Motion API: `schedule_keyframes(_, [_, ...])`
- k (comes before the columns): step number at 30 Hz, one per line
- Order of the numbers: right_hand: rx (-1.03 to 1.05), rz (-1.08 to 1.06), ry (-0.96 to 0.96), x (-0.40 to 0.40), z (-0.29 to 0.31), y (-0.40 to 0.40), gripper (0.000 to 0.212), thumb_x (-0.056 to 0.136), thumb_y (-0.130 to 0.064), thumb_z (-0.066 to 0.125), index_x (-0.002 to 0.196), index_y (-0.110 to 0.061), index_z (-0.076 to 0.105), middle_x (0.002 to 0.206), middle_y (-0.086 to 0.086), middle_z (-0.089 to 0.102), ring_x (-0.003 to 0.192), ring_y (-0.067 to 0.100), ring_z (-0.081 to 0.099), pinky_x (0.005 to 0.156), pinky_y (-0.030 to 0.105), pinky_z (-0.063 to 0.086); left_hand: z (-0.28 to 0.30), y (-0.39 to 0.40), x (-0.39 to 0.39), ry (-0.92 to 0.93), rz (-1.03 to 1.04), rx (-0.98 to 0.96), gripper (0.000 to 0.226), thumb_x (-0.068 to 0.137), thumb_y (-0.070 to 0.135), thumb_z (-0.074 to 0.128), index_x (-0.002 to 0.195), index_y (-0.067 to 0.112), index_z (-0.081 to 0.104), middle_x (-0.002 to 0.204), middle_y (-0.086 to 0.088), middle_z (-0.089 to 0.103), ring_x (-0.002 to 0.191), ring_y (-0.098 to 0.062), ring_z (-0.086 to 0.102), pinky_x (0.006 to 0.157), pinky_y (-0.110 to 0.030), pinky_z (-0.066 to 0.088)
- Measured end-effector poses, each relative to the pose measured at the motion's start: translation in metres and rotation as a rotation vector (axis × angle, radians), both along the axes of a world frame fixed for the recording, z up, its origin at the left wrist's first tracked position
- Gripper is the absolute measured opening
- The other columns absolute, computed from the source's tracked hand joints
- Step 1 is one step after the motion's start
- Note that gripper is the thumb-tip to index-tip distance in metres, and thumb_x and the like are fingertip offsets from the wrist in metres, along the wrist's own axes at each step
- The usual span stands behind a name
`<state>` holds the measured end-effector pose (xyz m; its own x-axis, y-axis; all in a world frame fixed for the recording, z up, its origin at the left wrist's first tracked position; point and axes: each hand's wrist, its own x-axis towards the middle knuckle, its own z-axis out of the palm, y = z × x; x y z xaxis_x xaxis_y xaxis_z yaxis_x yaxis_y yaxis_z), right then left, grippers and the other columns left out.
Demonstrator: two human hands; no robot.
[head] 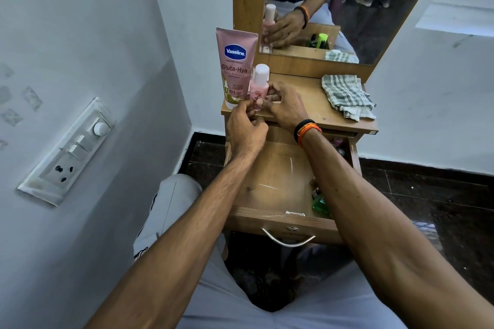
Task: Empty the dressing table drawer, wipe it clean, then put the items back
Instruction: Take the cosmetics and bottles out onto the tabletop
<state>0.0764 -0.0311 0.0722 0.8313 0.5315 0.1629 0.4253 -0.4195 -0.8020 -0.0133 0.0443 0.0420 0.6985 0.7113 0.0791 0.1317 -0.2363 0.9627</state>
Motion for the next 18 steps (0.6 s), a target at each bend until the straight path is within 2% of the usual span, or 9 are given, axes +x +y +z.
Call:
schedule_keyframes(7, [-0.021, 0.011, -0.012, 0.0011, 0.0007, -0.0004, 0.036, 0.089, -0.014, 0.071, 0.124, -0.013, 0.061, 0.106, -0.006, 0.064, 0.097, 0.009, 0.059, 0.07, 0.008, 0.043, 0.0025, 0.0002, -0.001, 0.001, 0.011, -0.023, 0.047, 0.084, -0.001, 0.068, 0.128, 0.013, 0.06, 0.122, 0.0, 0.067, 0.108, -0.007, 0.063, 0.069, -0.004, 0.041])
schedule_keyframes(8, [-0.018, 0.008, -0.006, 0.0011, 0.0006, -0.0005, 0.038, 0.089, -0.013, 0.071, 0.126, -0.012, 0.061, 0.108, -0.003, 0.066, 0.098, 0.01, 0.061, 0.072, 0.01, 0.046, 0.0022, 0.0006, -0.0011, 0.002, 0.013, -0.025, 0.047, 0.084, -0.001, 0.068, 0.129, 0.013, 0.06, 0.122, 0.0, 0.067, 0.108, -0.007, 0.063, 0.069, -0.004, 0.041])
schedule_keyframes(10, [-0.01, 0.004, 0.01, 0.0022, -0.0018, 0.0, 0.041, 0.087, -0.013, 0.073, 0.127, -0.012, 0.061, 0.113, 0.001, 0.069, 0.101, 0.014, 0.064, 0.083, 0.024, 0.055, 0.0019, 0.0012, -0.0013, 0.0, 0.016, -0.029, 0.047, 0.084, 0.0, 0.069, 0.129, 0.013, 0.061, 0.121, 0.001, 0.067, 0.108, -0.007, 0.063, 0.07, -0.004, 0.041])
schedule_keyframes(11, [-0.006, 0.002, 0.02, 0.0024, -0.003, 0.0001, 0.043, 0.087, -0.013, 0.074, 0.127, -0.013, 0.06, 0.114, 0.002, 0.069, 0.103, 0.016, 0.065, 0.088, 0.03, 0.057, 0.0018, 0.0014, -0.0014, 0.0, 0.016, -0.031, 0.047, 0.084, 0.0, 0.069, 0.129, 0.013, 0.061, 0.121, 0.001, 0.067, 0.108, -0.007, 0.064, 0.07, -0.005, 0.042])
schedule_keyframes(13, [0.008, -0.005, 0.049, 0.003, -0.0047, 0.0002, 0.047, 0.085, -0.012, 0.075, 0.13, -0.014, 0.059, 0.114, 0.003, 0.069, 0.104, 0.017, 0.066, 0.091, 0.035, 0.057, 0.002, 0.0012, -0.0019, 0.001, 0.017, -0.035, 0.047, 0.084, 0.0, 0.069, 0.128, 0.014, 0.061, 0.12, 0.001, 0.068, 0.107, -0.007, 0.064, 0.071, -0.005, 0.042])
schedule_keyframes(18, [0.055, -0.016, 0.091, 0.0034, -0.0058, -0.0063, 0.058, 0.083, -0.01, 0.076, 0.136, -0.017, 0.054, 0.112, 0.0, 0.068, 0.101, 0.014, 0.066, 0.087, 0.03, 0.058, 0.0008, -0.0026, -0.0054, 0.01, 0.016, -0.032, 0.046, 0.084, 0.0, 0.07, 0.127, 0.014, 0.061, 0.118, 0.002, 0.067, 0.107, -0.008, 0.063, 0.071, -0.006, 0.042])
